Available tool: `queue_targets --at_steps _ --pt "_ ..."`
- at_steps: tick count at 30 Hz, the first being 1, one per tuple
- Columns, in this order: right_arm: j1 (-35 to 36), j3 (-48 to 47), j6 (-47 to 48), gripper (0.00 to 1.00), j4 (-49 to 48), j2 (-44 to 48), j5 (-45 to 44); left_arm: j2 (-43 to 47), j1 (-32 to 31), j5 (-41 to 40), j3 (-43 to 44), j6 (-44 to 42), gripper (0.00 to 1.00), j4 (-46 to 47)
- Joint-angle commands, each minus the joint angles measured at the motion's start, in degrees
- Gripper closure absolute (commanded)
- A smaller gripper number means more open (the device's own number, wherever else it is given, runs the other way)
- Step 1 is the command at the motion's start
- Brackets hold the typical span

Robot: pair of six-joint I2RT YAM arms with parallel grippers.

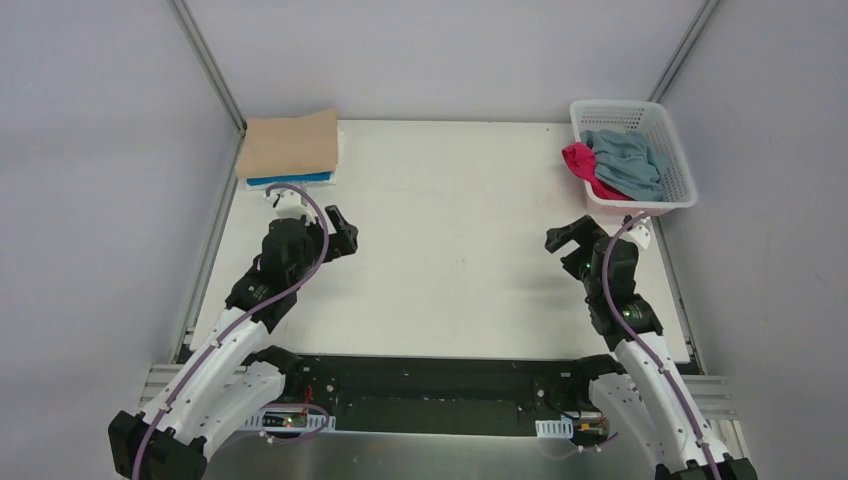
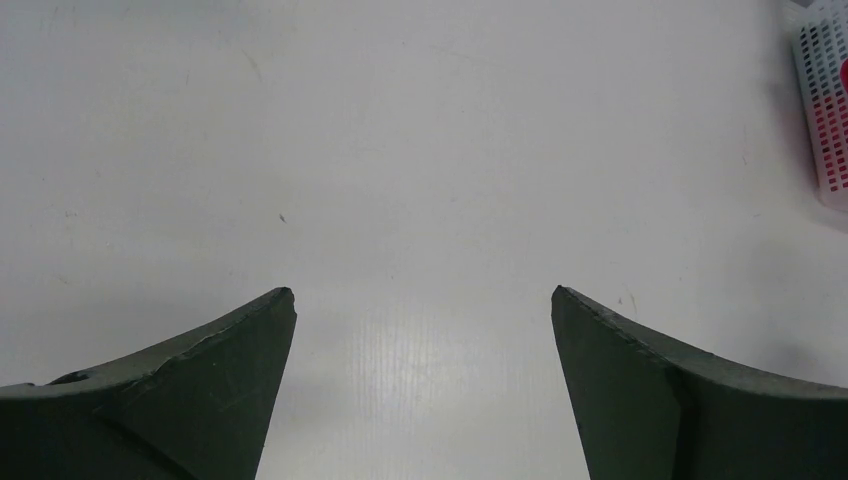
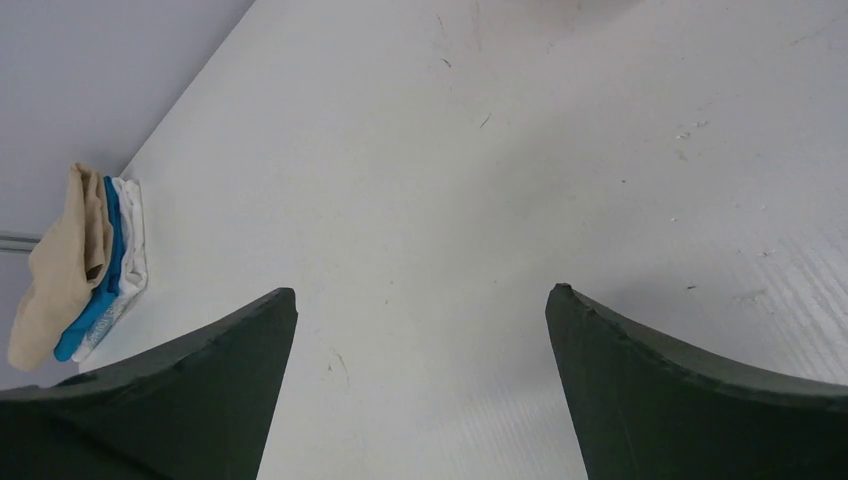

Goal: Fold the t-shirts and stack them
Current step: Grab crumpled tshirt from bin with the right arm

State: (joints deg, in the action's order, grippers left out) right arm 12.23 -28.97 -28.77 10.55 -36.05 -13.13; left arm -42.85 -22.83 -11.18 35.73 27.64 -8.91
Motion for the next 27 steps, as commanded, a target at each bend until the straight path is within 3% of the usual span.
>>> queue_targets --at_steps 1,6,13,20,27 --pt "-0.12 -2.54 -1.05 0.00 -0.03 -1.96 -2.89 0.34 0.15 -1.58 -0.15 -0.45 0.01 0.73" --pt "-0.18 -9.47 1.44 0.01 0.72 -8.04 -3.02 -0.01 0.15 -2.91 -0.26 0.89 0.01 1.04" --pt "-6.56 -35.12 4.65 0.00 15.45 -29.53 -14.01 -3.27 0.15 -5.61 0.79 3.06 0.01 1.40" --pt "-24.41 -58.33 3.98 0.01 22.32 -53.60 2.06 -7.93 0.24 -7.23 1.47 2.78 0.01 5.09" --pt "-27.19 -75.31 8.92 0.01 24.02 -70.14 1.73 -8.36 0.24 -7.20 1.46 2.43 0.01 5.39"
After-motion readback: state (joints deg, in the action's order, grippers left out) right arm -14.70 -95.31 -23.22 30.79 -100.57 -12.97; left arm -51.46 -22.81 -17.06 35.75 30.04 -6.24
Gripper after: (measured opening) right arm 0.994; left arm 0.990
